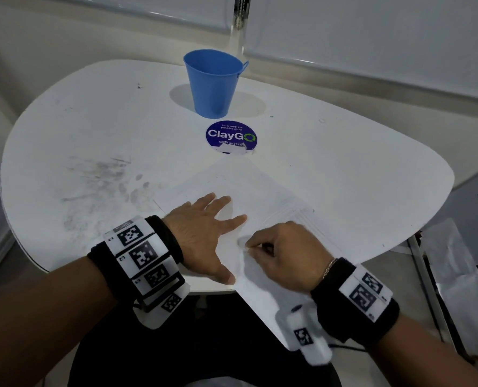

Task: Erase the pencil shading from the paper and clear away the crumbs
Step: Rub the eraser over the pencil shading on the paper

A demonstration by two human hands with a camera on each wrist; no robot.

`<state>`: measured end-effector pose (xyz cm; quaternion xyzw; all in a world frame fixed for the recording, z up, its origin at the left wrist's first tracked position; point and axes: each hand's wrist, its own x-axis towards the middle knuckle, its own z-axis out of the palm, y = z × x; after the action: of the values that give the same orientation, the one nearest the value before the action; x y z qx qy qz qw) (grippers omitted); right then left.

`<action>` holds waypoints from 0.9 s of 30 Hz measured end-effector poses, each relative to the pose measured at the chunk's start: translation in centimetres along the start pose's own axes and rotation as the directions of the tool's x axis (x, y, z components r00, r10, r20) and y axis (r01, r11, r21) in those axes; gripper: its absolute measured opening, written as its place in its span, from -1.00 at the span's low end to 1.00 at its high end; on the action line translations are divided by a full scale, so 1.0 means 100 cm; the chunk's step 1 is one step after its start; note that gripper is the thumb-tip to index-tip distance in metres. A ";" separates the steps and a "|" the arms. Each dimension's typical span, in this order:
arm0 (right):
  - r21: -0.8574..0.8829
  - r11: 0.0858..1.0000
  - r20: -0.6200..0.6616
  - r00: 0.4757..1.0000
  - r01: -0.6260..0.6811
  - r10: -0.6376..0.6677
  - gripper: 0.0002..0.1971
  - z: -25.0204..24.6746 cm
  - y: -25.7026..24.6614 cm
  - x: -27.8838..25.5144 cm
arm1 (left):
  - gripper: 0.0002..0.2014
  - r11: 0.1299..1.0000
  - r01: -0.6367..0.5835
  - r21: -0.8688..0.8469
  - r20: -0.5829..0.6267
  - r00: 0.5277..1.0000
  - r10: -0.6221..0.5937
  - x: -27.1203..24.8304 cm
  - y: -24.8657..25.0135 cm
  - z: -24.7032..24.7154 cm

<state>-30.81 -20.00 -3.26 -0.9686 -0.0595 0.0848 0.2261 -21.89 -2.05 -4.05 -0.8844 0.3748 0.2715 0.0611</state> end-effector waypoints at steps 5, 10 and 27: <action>-0.005 1.000 0.049 0.999 0.017 -0.017 -0.83 -0.001 -0.005 0.003 | 0.14 1.000 0.007 0.003 0.017 1.000 -0.007 0.000 0.002 -0.001; 0.008 1.000 0.063 0.998 0.030 -0.031 -0.82 0.004 -0.011 -0.003 | 0.14 1.000 0.013 0.001 0.020 1.000 -0.013 -0.001 0.003 -0.003; 0.104 0.974 -0.155 0.964 -0.200 0.215 -0.85 -0.018 0.036 0.016 | 0.09 1.000 0.002 0.010 0.008 1.000 -0.002 -0.004 0.001 -0.005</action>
<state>-28.60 -23.74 -3.51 -0.9624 0.0651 0.0301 0.2622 -21.98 -2.06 -3.39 -0.8833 0.3750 0.2733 0.0673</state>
